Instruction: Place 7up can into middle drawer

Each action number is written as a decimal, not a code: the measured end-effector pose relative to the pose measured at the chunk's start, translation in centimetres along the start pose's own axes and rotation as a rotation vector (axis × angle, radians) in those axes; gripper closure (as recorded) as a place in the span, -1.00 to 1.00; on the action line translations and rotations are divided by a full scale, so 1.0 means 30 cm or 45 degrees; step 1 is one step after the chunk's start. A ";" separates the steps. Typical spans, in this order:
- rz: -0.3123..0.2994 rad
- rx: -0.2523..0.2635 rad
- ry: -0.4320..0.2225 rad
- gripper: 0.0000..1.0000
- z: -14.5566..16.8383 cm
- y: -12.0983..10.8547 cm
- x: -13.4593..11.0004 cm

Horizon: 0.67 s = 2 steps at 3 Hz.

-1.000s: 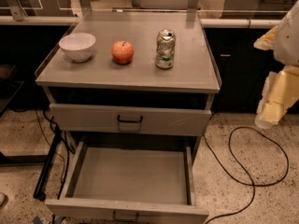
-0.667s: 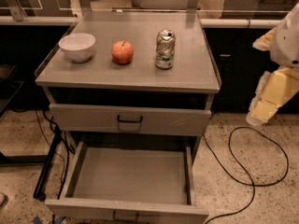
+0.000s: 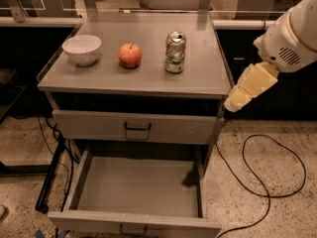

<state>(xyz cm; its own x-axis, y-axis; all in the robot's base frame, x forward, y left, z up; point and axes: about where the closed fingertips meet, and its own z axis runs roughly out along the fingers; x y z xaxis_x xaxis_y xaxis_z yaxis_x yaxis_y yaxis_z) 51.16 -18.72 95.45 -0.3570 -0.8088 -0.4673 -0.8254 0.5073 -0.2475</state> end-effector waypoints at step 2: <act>0.061 0.035 -0.056 -1.00 0.097 -0.052 -0.023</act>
Offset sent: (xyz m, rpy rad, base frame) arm 0.0560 0.0130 -0.0357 0.1041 -0.0620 -0.0853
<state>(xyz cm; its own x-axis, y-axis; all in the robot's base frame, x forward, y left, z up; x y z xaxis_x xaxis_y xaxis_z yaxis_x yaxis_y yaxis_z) 53.97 -18.08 93.69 -0.3759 -0.7697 -0.5160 -0.7953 0.5538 -0.2466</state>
